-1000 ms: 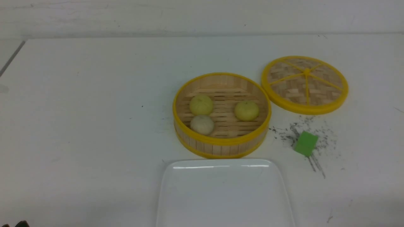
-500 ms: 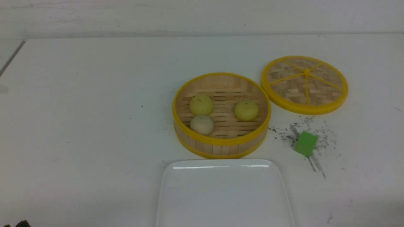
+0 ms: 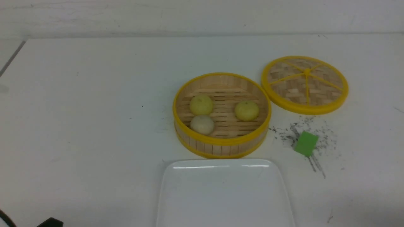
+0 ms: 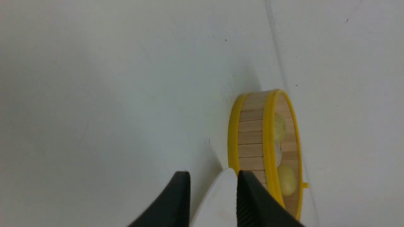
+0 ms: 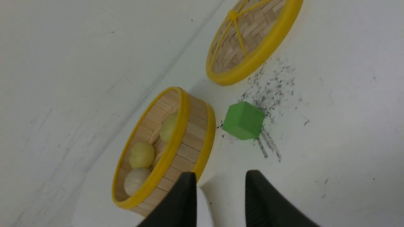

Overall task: Put the steamed buns into the plate on the white tablecloth.
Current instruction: 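Reach toward a bun in the bamboo steamer with the right gripper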

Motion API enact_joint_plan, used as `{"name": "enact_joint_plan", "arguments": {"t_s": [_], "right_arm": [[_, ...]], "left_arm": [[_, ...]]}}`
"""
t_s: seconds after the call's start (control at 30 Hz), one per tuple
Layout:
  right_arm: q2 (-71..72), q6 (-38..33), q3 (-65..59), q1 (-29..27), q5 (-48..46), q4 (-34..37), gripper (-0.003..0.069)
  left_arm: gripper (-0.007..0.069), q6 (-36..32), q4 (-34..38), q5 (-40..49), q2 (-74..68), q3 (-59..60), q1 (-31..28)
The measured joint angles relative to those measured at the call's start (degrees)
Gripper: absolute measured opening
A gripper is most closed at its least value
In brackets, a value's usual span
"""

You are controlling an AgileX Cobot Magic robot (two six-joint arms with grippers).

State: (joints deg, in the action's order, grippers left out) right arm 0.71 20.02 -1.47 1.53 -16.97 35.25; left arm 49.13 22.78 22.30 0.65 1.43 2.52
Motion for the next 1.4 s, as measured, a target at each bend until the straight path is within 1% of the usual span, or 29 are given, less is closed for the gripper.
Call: {"name": "enact_joint_plan", "arguments": {"t_s": [0.07,0.1,0.13,0.17,0.2,0.23,0.27,0.33,0.4,0.47,0.53,0.57,0.63,0.73,0.8,0.83,0.87,0.93,0.97,1.0,1.03,1.07,1.1,1.2,1.23,1.3,1.33,1.37,1.4], "right_arm": [[0.0,-1.1,1.8,0.0,-0.6,0.0,0.0204],[0.0,-2.9,3.9,0.0,-0.9,-0.4,0.0178],[0.0,-3.4,4.4,0.0,-1.0,-0.4,0.0171],[-0.1,-7.2,8.4,0.0,-1.6,-1.7,0.0119],[-0.3,-8.5,9.7,0.0,-1.8,-2.4,0.0101],[-2.1,-14.5,16.1,0.0,-3.4,-5.1,0.0022],[-3.6,-16.4,19.0,0.0,-4.3,-6.6,0.0003],[-7.1,-20.0,23.6,0.0,-7.1,-9.6,-0.0011],[-15.1,-22.3,29.9,0.0,-15.6,-14.5,-0.001],[-22.2,-21.9,32.9,0.0,-24.8,-17.4,-0.0006],[-31.3,-20.6,34.4,0.0,-35.7,-19.3,-0.0003],[-35.2,-20.6,34.6,0.0,-39.0,-19.5,-0.0002],[-41.0,-21.7,35.1,0.0,-42.0,-19.1,-0.0001],[-50.6,-27.3,37.5,0.0,-40.9,-13.6,0.0006],[-55.7,-32.5,39.7,0.0,-38.4,-8.0,0.0022],[-55.7,-33.0,39.7,0.0,-38.2,-8.0,0.0025],[-59.6,-36.9,41.4,0.0,-37.0,-3.7,0.0047],[-64.0,-42.3,44.1,0.1,-36.2,2.4,0.0091],[-66.5,-44.6,45.7,0.6,-35.9,4.9,0.0123],[-67.4,-45.4,46.4,0.8,-35.8,5.7,0.0137],[-70.9,-47.6,49.0,2.0,-35.5,7.8,0.0202],[-71.9,-48.1,49.8,2.5,-35.4,8.1,0.0219],[-76.0,-49.0,53.5,4.8,-34.9,8.8,0.0289],[-84.3,-49.0,62.1,10.1,-33.6,7.3,0.0398],[-84.9,-49.0,62.7,10.1,-33.5,7.1,0.0405],[-91.0,-45.5,69.5,14.3,-32.5,2.3,0.0457],[-95.0,-42.1,73.8,16.4,-32.2,-2.5,0.0477],[-95.5,-41.1,74.3,17.0,-32.2,-3.2,0.0479],[-97.3,-39.5,76.3,17.9,-32.0,-6.1,0.0483]], "left_arm": [[0.0234,-0.4,2.9,-2.1,0.0,0.2,0.0],[0.0228,-1.7,3.7,-2.5,0.0,-0.3,0.0],[0.0227,-2.1,4.0,-2.6,0.0,-0.6,0.0],[0.0212,-5.4,4.6,-2.8,0.0,-2.4,0.0],[0.0206,-6.6,4.7,-2.8,0.0,-3.2,0.0],[0.0171,-11.4,4.9,-2.9,0.0,-7.6,0.0],[0.015,-14.5,4.9,-2.7,-0.2,-9.7,0.0],[0.0115,-18.0,4.9,-1.7,-1.6,-13.4,0.0],[0.0034,-23.6,3.7,4.5,-7.3,-18.7,0.0],[0.0007,-25.3,2.4,11.8,-13.5,-21.7,0.0],[0.0002,-27.3,0.8,21.5,-21.9,-24.7,0.0],[0.0002,-28.2,0.1,25.3,-25.7,-25.9,0.0],[0.0002,-31.1,-0.8,29.8,-31.7,-27.8,0.0],[0.0002,-37.6,-1.5,34.6,-42.1,-31.8,0.0],[0.0002,-40.7,-1.5,35.6,-46.8,-33.7,0.0],[0.0002,-41.0,-1.3,35.7,-47.7,-34.0,0.0],[0.0002,-42.9,-1.0,35.7,-50.2,-34.9,0.0],[0.0002,-45.1,0.0,35.3,-53.5,-35.9,0.0],[0.0002,-45.9,0.5,35.0,-54.7,-36.1,0.0],[0.0002,-46.1,0.6,34.8,-55.2,-36.3,0.0],[0.0002,-47.4,1.1,34.1,-56.4,-36.5,0.0],[0.0002,-47.8,1.1,33.9,-56.8,-36.5,0.0],[0.0004,-49.1,1.2,33.5,-57.5,-36.5,0.0],[0.001,-51.0,1.1,33.4,-57.9,-36.6,0.0],[0.0011,-51.2,1.1,33.4,-57.9,-36.6,0.0],[0.0015,-51.7,0.9,33.4,-57.9,-36.6,0.0],[0.0017,-51.8,0.9,33.4,-57.9,-36.6,0.0],[0.0017,-51.8,0.9,33.4,-57.9,-36.6,0.0],[0.0019,-51.8,0.8,33.4,-57.9,-36.6,0.0]]}}
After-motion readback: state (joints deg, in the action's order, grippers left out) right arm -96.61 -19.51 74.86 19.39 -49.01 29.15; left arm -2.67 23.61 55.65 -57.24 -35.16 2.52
